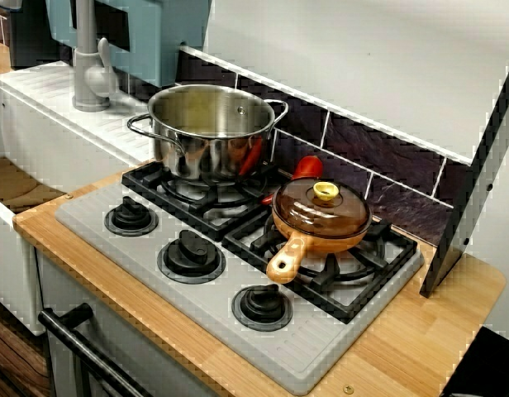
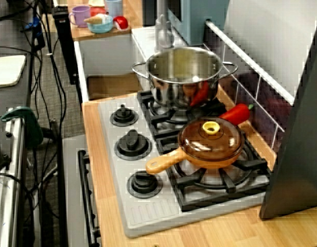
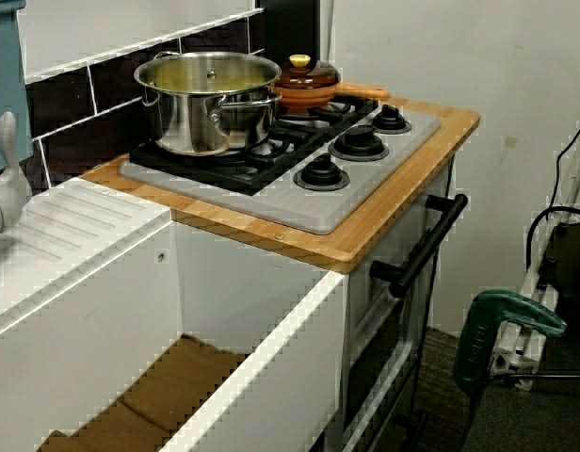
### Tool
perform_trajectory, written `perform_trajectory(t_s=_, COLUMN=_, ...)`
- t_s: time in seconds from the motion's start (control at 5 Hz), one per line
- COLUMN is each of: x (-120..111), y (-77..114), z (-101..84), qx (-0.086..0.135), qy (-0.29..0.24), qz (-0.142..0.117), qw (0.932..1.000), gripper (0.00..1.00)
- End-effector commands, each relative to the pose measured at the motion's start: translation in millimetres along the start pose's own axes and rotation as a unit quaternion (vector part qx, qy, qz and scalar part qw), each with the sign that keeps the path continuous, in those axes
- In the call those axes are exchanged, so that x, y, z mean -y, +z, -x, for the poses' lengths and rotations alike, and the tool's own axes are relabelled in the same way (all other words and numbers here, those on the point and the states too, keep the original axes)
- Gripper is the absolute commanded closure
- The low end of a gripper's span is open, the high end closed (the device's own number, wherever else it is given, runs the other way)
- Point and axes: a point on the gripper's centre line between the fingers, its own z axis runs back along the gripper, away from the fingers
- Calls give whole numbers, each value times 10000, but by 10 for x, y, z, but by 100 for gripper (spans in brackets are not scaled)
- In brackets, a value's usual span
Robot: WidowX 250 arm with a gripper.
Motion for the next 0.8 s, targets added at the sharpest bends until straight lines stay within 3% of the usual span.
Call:
perform_trajectory(t_s=0.0, x=0, y=0, z=0, qx=0, qy=0, qz=0, qw=10000, gripper=0)
perform_trajectory(t_s=0.2, x=100, y=-176, z=-46, qx=172, qy=3, qz=-263, qw=9995, gripper=0)
perform_trajectory(t_s=0.6, x=383, y=-470, z=-315, qx=645, qy=31, qz=-424, qw=9970, gripper=0)
